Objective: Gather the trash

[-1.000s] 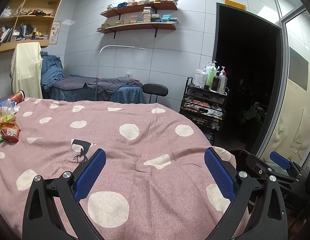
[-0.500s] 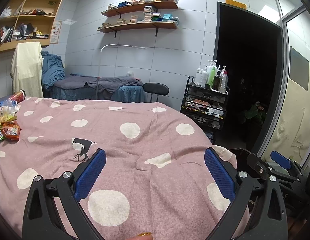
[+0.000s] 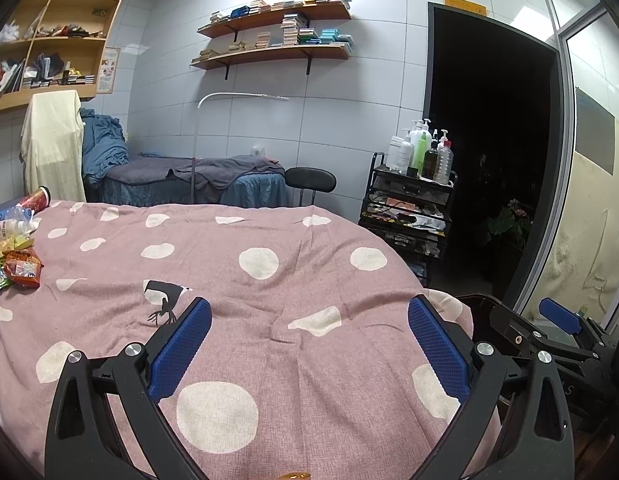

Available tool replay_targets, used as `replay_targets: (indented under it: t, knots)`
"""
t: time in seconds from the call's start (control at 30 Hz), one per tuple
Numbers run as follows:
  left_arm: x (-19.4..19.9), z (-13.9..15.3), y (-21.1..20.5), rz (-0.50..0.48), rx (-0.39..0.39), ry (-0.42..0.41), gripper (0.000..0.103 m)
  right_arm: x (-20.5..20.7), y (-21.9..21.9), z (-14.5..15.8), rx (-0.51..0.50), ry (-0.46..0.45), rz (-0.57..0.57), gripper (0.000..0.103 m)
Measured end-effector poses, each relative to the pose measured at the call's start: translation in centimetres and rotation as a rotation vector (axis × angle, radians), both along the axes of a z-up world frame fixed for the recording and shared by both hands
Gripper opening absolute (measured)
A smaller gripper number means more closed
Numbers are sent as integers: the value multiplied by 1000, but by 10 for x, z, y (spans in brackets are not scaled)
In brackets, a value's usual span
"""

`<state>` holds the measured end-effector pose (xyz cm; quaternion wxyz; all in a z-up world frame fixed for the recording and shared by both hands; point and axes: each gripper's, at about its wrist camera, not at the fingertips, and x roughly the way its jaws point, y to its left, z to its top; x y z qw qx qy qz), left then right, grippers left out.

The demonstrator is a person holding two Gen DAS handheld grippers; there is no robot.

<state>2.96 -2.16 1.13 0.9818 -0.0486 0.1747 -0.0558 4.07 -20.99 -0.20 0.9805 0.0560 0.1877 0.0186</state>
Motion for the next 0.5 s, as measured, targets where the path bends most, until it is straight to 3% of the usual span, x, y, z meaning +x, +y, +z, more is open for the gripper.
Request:
replay_targets:
  t: [0.5]
  knots:
    - [2,1,0,-13,4,1,98,0,1,-1,0,2,1,97]
